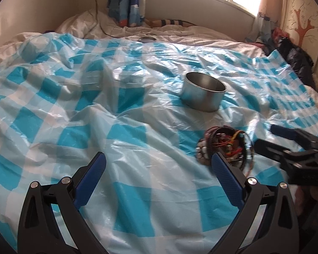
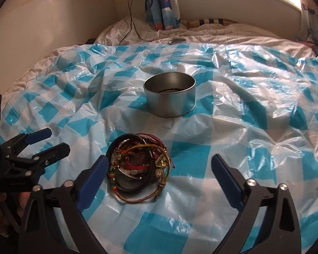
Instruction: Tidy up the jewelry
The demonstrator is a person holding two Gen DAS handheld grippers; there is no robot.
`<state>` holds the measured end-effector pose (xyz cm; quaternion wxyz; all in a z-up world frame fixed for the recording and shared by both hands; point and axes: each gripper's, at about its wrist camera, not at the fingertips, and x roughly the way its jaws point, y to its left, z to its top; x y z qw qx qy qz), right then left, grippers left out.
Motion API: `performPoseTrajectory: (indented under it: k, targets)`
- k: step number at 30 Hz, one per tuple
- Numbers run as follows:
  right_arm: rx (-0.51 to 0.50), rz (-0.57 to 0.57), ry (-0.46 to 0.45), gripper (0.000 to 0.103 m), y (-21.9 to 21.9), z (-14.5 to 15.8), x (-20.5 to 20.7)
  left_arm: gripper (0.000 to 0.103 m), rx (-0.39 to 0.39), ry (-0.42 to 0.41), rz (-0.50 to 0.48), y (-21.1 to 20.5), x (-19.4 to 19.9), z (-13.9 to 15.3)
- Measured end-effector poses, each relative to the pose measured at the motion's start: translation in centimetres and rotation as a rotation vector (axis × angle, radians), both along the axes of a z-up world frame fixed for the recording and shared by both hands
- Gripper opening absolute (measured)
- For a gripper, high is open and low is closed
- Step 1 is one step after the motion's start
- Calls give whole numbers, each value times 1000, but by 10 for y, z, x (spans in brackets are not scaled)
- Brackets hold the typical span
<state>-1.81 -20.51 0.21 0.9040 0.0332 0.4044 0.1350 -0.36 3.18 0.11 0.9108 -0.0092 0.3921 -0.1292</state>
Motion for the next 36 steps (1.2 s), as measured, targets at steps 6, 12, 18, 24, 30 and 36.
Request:
performPoseTrajectory:
  k: [6,12,18,24,30,36]
  targets:
    - [31,77,84,66,-1,-8,16,96,-53,18,-138,-15,-1,0]
    - [73,154,209,28,-9,-22,28,96,-72,41,-238,-30,2,-1]
    - [93,162,239,10,-16,-25,25,96,-161,109,-275,-34,23,-6]
    - [148,106,224,8,-35,-18,20,96,-227,129,-283,-41,41,-8]
    - [209,49,191,6,-53,-9,17,86,-234,145,-305,-49,51,-13]
    - [238,11,180,6,-62,-5,19,81,-162,129,-355,-63,43,-15]
